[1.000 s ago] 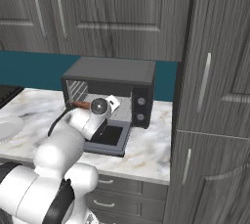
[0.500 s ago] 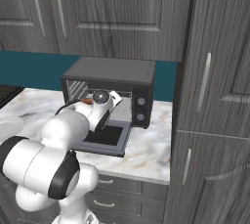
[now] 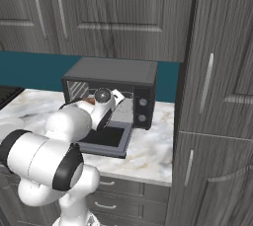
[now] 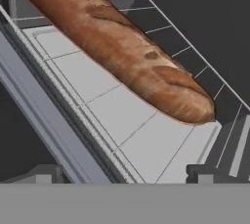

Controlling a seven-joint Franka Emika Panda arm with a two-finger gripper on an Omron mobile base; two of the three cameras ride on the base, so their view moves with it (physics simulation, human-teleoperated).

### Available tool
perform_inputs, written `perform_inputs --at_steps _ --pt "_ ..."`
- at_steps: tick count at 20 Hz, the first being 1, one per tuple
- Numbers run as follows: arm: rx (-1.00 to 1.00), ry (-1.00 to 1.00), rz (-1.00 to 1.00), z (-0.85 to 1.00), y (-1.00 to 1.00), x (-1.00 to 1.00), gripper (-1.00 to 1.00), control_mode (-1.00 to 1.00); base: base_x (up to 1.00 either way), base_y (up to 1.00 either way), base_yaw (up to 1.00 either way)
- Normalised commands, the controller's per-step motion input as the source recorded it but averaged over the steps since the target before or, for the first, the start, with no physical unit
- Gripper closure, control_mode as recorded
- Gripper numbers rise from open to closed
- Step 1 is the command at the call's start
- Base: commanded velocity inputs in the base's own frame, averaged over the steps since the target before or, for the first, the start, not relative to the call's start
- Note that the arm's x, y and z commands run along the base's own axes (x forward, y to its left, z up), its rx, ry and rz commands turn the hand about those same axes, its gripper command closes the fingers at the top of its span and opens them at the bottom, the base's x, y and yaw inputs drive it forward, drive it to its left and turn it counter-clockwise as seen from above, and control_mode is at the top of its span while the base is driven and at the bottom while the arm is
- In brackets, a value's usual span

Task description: Pull the toaster oven rack outwards. Pick up the baguette from the plate and place it on the toaster oven rack. Close the toaster oven door fully and set the temperature to the lowest setting.

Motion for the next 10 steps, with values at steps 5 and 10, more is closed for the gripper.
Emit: perform_inputs --at_steps 5,10 --pt "0.03 -0.16 -0.08 0.00 0.00 0.18 -1.00 -1.00 0.00 0.00 0.00" --pt "0.05 -0.16 -0.08 0.00 0.00 0.23 -1.00 -1.00 0.00 0.00 0.00"
